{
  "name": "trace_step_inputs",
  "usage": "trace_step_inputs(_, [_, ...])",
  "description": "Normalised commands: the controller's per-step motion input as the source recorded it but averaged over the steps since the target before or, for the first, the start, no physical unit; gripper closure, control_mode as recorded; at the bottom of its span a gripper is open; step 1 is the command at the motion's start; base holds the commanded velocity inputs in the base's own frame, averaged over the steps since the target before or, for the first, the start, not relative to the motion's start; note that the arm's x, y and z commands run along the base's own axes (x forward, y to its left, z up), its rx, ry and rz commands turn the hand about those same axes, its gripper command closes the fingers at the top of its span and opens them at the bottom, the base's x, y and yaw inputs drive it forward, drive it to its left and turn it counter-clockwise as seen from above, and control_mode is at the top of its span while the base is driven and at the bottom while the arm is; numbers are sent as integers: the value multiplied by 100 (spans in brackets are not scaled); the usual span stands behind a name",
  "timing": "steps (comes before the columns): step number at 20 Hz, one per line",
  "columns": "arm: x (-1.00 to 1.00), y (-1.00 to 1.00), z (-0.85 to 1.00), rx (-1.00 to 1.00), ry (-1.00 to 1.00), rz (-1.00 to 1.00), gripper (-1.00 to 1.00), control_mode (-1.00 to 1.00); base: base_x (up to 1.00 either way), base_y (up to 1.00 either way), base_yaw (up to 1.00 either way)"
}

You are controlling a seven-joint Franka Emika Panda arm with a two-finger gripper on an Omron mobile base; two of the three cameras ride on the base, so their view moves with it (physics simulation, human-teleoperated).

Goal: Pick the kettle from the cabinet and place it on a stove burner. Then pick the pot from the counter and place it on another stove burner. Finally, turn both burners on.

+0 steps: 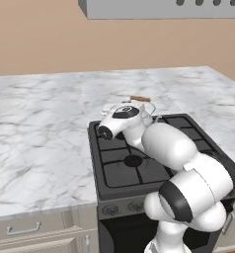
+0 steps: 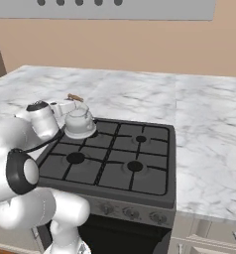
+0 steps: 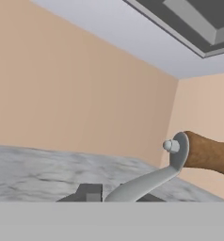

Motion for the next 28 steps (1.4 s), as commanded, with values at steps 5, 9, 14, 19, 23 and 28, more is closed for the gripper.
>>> trace_step_inputs(5, [21, 7, -2, 0, 0, 0, 100, -100, 0, 0, 0])
trace_step_inputs(9, [22, 5, -5, 0, 0, 0, 100, -100, 0, 0, 0])
trace_step_inputs(14, [18, 4, -10, -2, 0, 0, 100, -100, 0, 0, 0])
trace_step_inputs(19, [16, 3, -13, -2, 0, 0, 100, -100, 0, 0, 0])
trace_step_inputs(23, [16, 1, -12, -1, 0, 0, 100, -100, 0, 0, 0])
trace_step_inputs(28, [16, 0, -11, 0, 0, 0, 100, -100, 0, 0, 0])
